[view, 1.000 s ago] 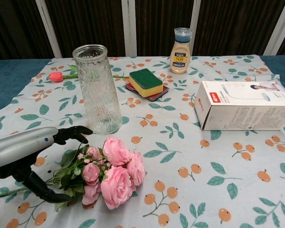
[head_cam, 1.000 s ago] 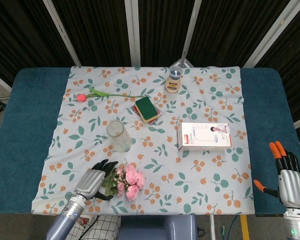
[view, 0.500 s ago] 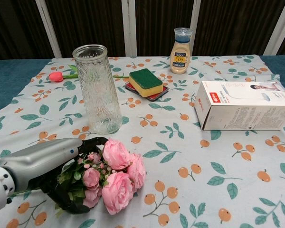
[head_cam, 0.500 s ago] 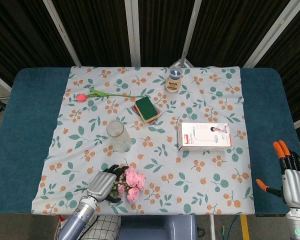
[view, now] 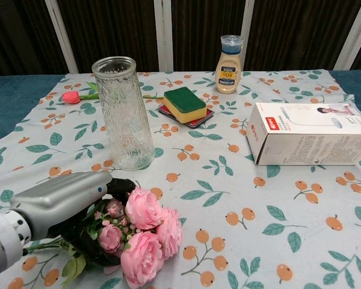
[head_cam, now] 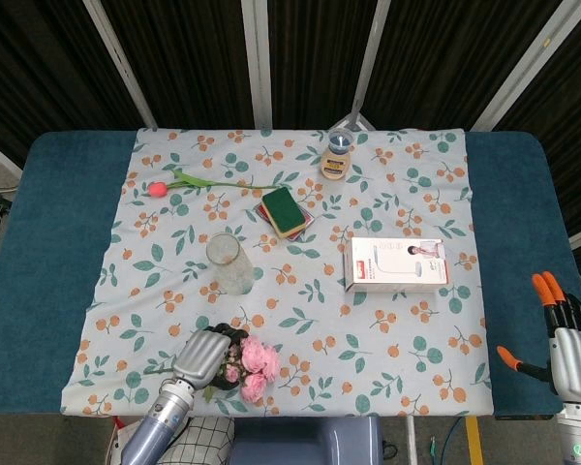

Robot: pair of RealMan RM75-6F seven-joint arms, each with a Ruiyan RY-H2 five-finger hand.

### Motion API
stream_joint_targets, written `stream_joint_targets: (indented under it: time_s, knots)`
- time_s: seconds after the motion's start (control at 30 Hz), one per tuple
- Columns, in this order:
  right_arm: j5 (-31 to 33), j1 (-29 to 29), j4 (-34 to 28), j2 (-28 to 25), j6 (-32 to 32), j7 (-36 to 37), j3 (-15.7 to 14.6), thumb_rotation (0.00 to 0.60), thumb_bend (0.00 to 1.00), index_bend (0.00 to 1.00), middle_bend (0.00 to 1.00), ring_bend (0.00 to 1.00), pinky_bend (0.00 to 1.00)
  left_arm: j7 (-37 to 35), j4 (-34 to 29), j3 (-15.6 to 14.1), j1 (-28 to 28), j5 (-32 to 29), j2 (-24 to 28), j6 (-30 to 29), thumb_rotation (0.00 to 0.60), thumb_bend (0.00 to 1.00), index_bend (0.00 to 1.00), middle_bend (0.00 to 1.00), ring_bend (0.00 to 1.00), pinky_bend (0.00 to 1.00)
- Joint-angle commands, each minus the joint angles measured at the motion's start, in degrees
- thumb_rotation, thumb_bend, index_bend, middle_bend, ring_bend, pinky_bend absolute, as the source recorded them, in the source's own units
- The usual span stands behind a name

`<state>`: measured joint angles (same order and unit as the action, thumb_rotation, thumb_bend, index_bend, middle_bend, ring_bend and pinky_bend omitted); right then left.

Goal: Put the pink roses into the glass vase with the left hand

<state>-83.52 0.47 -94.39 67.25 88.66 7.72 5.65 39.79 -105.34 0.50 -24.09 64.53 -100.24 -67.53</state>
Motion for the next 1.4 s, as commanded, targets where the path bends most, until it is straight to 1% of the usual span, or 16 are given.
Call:
stream_joint_targets:
  time_s: [0.03,0.13,0.27,0.47,0.67,0.83,1.0,1.1,1.17,1.3,1.4]
  knots:
    - [-0.1,0.0,0.0,0.0,0.1,0.0,0.0,0.6,0.07,0.0,0.0,0.07,0.0,-0.3,-0.4,0.0,-0.1,0.6,-0.1,-0.4,0.6,0.19,0.36,0.41,0.3,0.43]
    - [-0.1,0.0,0.0,0.0,0.2,0.2,0.1,0.6,0.07,0.0,0.0,0.08,0.0,-0.2,-1.1,-0.1,-0.1,0.9,0.3,-0.8,0.6,0.27,0.39,0.45,0.34,0.49]
    - [0.0,-0.1,0.0,0.0,0.3,0.7,0.2,0.6,0.07,0.0,0.0,0.08,0.0,1.0,-1.5,0.1,-0.1,1.2,0.6,-2.2,0.6,0.33,0.4,0.47,0.37,0.53]
    - [-0.1,-0.1,0.0,0.0,0.2,0.9,0.2,0.6,0.07,0.0,0.0,0.08,0.0,-2.3,-1.6,0.8,0.4,2.4,0.9,-3.0,0.6,0.34,0.41,0.47,0.38,0.54]
    - [0.0,0.0,0.0,0.1,-0.1,0.8,0.2,0.6,0.07,0.0,0.0,0.08,0.0,-9.1,-2.6,1.1,0.4,6.7,3.4,-2.6,0.6,0.33,0.4,0.47,0.38,0.53]
    - [0.1,0.0,0.0,0.3,0.0,0.5,0.2,0.6,0.07,0.0,0.0,0.08,0.0,-14.5,-3.9,1.4,0.0,12.3,6.5,-2.7,0.6,0.33,0.39,0.46,0.38,0.52]
    - [0.3,0.0,0.0,0.5,0.0,0.2,0.3,0.6,0.07,0.0,0.0,0.08,0.0,-22.2,-5.3,2.0,-0.7,19.2,8.6,-3.6,0.6,0.32,0.38,0.46,0.38,0.52]
    - [0.4,0.0,0.1,0.6,-0.1,0.0,0.4,0.6,0.07,0.0,0.0,0.08,0.0,-25.3,-6.6,3.7,-1.0,22.1,9.5,-5.2,0.6,0.32,0.38,0.46,0.38,0.52]
    - [0.5,0.0,0.1,0.6,0.0,-0.1,0.5,0.6,0.07,0.0,0.0,0.08,0.0,-27.5,-7.6,5.3,-1.4,23.2,9.7,-6.1,0.6,0.32,0.37,0.46,0.38,0.52]
    - [0.8,0.0,0.3,0.8,-0.1,-0.2,0.6,0.6,0.07,0.0,0.0,0.08,0.0,-32.9,-10.4,8.4,-2.6,23.4,10.2,-6.3,0.6,0.32,0.38,0.45,0.38,0.52]
    - [1.1,0.1,0.4,1.0,-0.2,-0.5,0.7,0.6,0.07,0.0,0.0,0.08,0.0,-37.4,-12.8,11.1,-3.8,22.8,11.7,-5.5,0.6,0.32,0.38,0.46,0.38,0.52]
